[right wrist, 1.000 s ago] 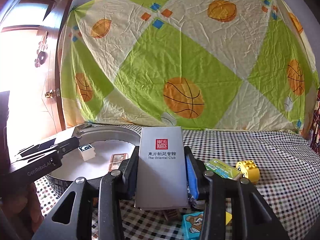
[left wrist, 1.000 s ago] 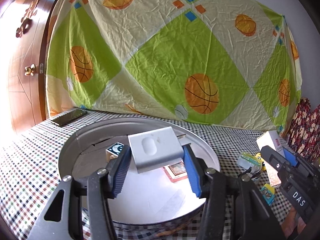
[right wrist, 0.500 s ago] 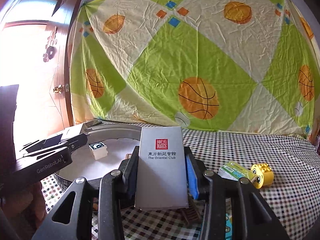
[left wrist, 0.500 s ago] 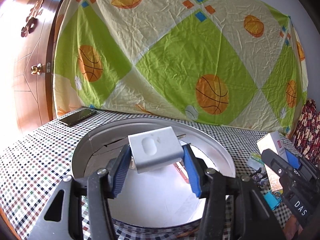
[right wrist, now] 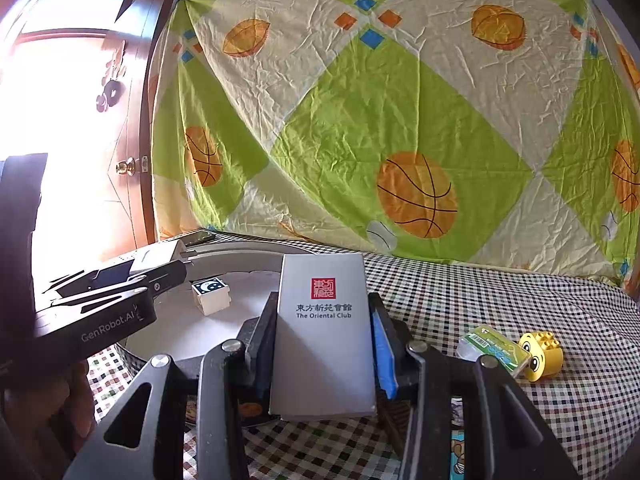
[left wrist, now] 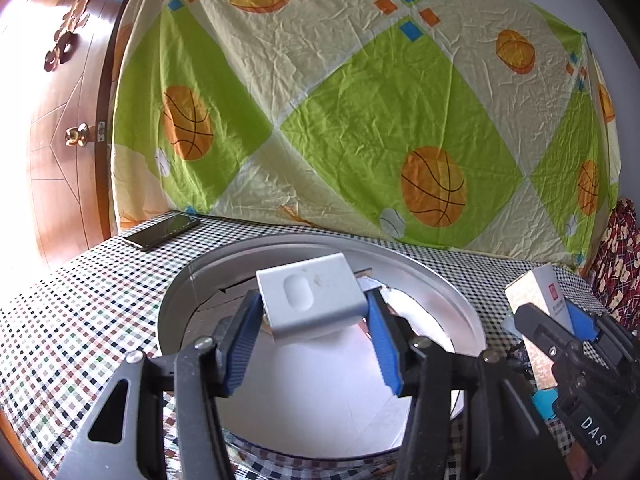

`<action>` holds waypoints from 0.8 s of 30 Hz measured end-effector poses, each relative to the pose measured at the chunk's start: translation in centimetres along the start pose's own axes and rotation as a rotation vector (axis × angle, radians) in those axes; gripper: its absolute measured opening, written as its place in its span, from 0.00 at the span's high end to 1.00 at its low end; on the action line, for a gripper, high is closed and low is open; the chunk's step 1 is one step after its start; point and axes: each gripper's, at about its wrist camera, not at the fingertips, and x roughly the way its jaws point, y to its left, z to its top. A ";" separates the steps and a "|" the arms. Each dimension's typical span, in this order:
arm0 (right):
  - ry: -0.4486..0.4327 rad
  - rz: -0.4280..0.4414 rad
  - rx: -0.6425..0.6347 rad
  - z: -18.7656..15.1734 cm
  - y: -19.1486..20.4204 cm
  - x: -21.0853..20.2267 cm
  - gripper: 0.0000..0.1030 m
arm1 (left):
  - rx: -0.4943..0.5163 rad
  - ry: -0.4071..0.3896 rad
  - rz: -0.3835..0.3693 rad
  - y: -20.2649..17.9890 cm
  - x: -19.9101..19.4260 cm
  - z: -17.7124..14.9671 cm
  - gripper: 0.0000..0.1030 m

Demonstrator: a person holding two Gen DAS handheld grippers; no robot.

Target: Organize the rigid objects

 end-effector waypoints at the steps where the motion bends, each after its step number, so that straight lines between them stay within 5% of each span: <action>1: 0.002 0.003 -0.003 0.0 0.1 0.1 0.58 | -0.001 0.002 0.003 0.1 0.1 0.0 0.49; 24: 0.041 0.044 -0.020 0.4 1.7 2.0 0.58 | 0.024 0.016 0.039 1.7 0.8 0.3 0.49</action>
